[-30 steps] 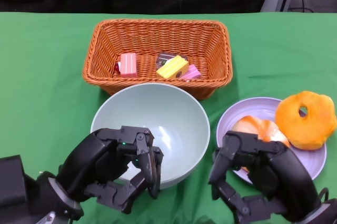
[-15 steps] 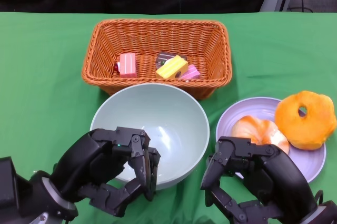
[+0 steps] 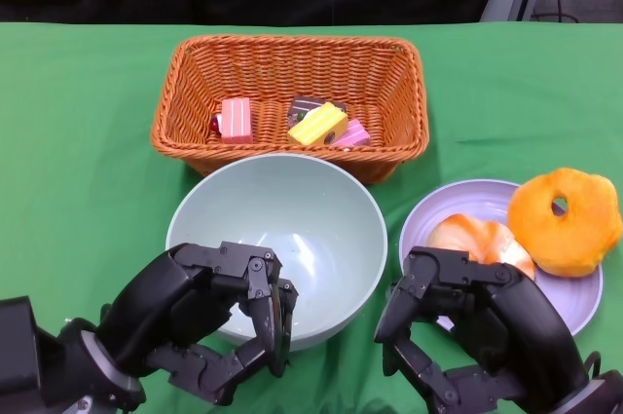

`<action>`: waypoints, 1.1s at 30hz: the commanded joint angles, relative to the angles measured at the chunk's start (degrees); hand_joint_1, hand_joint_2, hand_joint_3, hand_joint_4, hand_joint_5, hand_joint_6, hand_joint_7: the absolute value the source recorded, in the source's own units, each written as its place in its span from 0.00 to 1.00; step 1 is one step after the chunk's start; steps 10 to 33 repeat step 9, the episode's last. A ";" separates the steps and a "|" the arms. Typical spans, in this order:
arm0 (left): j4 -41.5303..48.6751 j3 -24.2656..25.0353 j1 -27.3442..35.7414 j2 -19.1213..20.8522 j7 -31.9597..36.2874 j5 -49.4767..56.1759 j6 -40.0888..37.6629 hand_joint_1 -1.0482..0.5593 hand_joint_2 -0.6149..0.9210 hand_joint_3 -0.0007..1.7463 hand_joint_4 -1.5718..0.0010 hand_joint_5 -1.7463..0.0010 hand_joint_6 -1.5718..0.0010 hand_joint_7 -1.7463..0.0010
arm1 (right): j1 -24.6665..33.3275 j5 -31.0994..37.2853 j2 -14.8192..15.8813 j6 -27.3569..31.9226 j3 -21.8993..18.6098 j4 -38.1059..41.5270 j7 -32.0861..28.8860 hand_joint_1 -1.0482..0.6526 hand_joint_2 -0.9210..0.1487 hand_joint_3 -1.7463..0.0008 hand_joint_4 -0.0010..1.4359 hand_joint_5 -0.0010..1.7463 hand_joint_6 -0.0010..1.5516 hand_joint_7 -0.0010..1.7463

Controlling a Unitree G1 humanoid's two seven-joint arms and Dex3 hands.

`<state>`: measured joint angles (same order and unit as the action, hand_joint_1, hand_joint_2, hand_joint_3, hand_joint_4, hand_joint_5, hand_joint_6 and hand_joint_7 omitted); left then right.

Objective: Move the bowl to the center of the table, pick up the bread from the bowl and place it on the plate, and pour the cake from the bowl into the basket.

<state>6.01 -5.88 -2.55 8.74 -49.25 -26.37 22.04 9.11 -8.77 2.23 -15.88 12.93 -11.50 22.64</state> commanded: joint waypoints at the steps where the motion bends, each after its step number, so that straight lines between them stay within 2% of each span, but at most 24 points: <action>1: 1.05 0.68 -0.15 0.09 -0.94 0.79 1.54 0.60 0.73 0.65 0.48 0.11 0.48 0.24 | -0.48 -0.32 0.41 -1.17 -0.47 0.51 -0.08 0.56 0.48 0.31 0.56 0.91 0.50 0.70; 33: 1.92 0.88 -0.41 -0.25 -1.11 1.40 1.97 0.60 0.73 0.65 0.49 0.10 0.48 0.24 | -0.70 -0.45 0.23 -1.98 -0.61 1.52 -0.14 0.56 0.46 0.34 0.56 0.91 0.50 0.71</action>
